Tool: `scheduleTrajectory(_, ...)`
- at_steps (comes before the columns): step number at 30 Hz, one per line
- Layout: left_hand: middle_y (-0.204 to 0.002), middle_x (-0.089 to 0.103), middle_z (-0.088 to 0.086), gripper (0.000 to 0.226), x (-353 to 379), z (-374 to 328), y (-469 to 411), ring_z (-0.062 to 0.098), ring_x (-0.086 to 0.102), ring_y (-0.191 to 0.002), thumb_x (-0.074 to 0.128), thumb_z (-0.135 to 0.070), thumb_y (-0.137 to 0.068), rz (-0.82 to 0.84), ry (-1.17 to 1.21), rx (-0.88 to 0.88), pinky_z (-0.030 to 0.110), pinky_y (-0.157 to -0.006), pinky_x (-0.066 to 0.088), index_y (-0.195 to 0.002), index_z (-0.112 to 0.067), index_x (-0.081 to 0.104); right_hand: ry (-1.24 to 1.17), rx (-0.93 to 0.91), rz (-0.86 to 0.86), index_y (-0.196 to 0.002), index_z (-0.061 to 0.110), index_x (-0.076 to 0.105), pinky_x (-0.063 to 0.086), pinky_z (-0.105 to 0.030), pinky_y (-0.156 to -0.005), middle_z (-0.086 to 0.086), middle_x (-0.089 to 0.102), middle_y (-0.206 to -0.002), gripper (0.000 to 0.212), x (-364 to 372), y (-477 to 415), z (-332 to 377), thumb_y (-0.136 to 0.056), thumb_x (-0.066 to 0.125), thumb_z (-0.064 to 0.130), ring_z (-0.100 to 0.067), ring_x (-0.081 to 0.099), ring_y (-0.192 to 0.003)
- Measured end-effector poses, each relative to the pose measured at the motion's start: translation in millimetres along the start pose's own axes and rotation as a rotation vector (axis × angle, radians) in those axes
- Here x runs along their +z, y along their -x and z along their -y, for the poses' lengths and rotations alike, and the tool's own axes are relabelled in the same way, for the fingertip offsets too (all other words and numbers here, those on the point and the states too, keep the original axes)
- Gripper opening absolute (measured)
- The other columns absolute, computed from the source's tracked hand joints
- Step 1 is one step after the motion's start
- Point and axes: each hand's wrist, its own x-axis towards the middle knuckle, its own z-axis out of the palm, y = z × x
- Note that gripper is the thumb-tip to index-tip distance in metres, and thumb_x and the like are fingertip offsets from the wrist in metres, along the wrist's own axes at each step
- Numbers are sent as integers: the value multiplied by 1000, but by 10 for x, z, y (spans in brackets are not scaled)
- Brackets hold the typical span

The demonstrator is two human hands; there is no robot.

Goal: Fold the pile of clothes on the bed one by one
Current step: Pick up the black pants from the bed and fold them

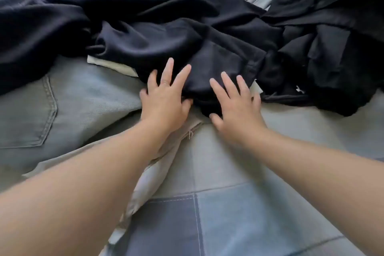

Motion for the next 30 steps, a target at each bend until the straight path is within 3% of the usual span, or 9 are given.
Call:
scheduleTrajectory(4, -168, 0, -16, 68, 257, 84, -304, 34, 16, -147, 48, -43, -98, 231, 24, -158, 62, -104, 30, -151, -61, 9, -80, 5, 85, -158, 38, 13, 26, -67, -112, 6, 3, -168, 66, 328, -261, -25, -102, 48, 40, -28, 8, -154)
scheduleTrajectory(9, -167, 10, -14, 56, 346, 125, -390, 34, 19, -148, 36, -46, -99, 276, 24, -146, 64, -106, 25, -149, -62, 17, -60, -15, 179, -156, 40, 21, 29, -64, -110, 7, 13, -167, 53, 334, -411, -87, -105, 32, 51, -27, 19, -151)
scheduleTrajectory(12, -162, 32, -5, 50, 140, 106, -443, 32, 35, -143, 34, -45, -96, 366, 167, -85, 57, -113, 32, -144, -59, 36, -107, -35, 337, -156, 40, 25, 30, -59, -113, 7, 20, -165, 50, 24, -430, -122, -107, 29, 51, -29, 25, -148)
scheduleTrajectory(14, -150, 48, -10, 45, 8, 46, -312, 26, 45, -136, 35, -43, -96, 333, 176, -87, 53, -111, 35, -138, -54, 49, -70, -44, 352, -154, 42, 27, 20, -62, -116, 12, 26, -163, 48, -205, -323, -133, -107, 26, 50, -22, 21, -151)
scheduleTrajectory(16, -146, 47, -15, 40, -181, -70, 25, 22, 38, -139, 36, -41, -101, 318, 23, -35, 53, -110, 31, -137, -47, 52, 18, -77, 341, -155, 43, 25, 8, -66, -118, 18, 21, -164, 48, -459, -92, -107, -107, 24, 49, -16, 8, -154)
scheduleTrajectory(18, -148, 45, -12, 36, -349, -165, 445, 20, 34, -142, 34, -42, -105, 416, -50, 58, 49, -110, 28, -133, -39, 55, 66, -122, 370, -156, 43, 23, 3, -63, -120, 19, 13, -166, 48, -700, 225, -80, -108, 24, 47, -14, 0, -155)
scheduleTrajectory(22, -122, 66, -5, 27, -741, -409, 1518, 26, 58, -118, 32, -41, -106, 753, 90, 38, 42, -92, 38, -110, -35, 58, 77, -195, 586, -155, 44, 23, 5, -55, -122, 23, 13, -165, 47, -1018, 1284, -5, -108, 26, 47, -12, -1, -155)
scheduleTrajectory(28, -124, 66, -3, 34, -1150, -805, 3402, 27, 58, -118, 33, -44, -105, 1199, 166, 108, 45, -98, 43, -124, -35, 61, 112, -221, 989, -157, 42, 20, 8, -52, -122, 21, 14, -165, 50, -1399, 3203, 222, -108, 28, 46, -12, 1, -155)
scheduleTrajectory(30, -127, 65, -5, 34, -1229, -859, 3717, 26, 56, -120, 34, -43, -105, 1252, 164, 134, 44, -97, 40, -127, -37, 59, 77, -205, 1049, -156, 43, 22, 11, -49, -122, 21, 19, -164, 48, -1456, 3596, 253, -108, 28, 46, -13, 5, -155)
